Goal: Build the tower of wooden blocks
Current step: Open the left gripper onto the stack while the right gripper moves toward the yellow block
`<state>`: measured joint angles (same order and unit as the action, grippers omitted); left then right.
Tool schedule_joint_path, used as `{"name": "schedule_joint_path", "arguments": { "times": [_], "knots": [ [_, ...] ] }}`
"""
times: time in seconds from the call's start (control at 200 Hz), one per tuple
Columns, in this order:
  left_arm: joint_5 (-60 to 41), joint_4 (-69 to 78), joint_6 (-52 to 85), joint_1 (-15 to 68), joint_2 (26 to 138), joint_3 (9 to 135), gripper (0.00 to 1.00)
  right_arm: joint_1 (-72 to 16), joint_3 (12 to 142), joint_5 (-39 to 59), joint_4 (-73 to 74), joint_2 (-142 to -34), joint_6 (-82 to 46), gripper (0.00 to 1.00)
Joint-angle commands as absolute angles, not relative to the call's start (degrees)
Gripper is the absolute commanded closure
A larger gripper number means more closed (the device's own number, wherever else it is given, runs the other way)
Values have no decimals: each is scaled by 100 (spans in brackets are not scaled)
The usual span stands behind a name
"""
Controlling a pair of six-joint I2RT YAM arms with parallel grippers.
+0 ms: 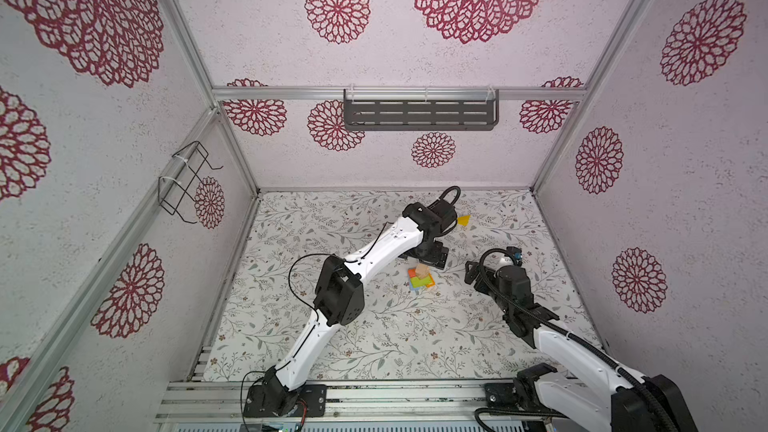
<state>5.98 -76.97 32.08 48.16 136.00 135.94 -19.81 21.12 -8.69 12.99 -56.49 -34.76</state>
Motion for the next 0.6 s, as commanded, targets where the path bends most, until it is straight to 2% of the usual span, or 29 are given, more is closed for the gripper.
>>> {"name": "schedule_joint_path", "arguments": {
  "times": [0.0, 0.25, 0.41, 0.595],
  "knots": [
    [1095, -7520, 3099, 4852, 12963, 13366, 3, -1951, 2454, -855, 1153, -5568, -3065, 1],
    [1586, -6507, 2933, 4665, 11602, 11814, 3, -1863, 3902, -1330, -562, -6048, -2655, 2],
    [1352, -4901, 3153, 4264, 10193, 9439, 3, -1688, 4825, -1109, -1289, -6617, -2628, 9],
    [720, -3035, 3506, 3522, 9148, 7193, 3, -1624, 6127, -1151, -2139, -7711, -2218, 11]
  ]
}}
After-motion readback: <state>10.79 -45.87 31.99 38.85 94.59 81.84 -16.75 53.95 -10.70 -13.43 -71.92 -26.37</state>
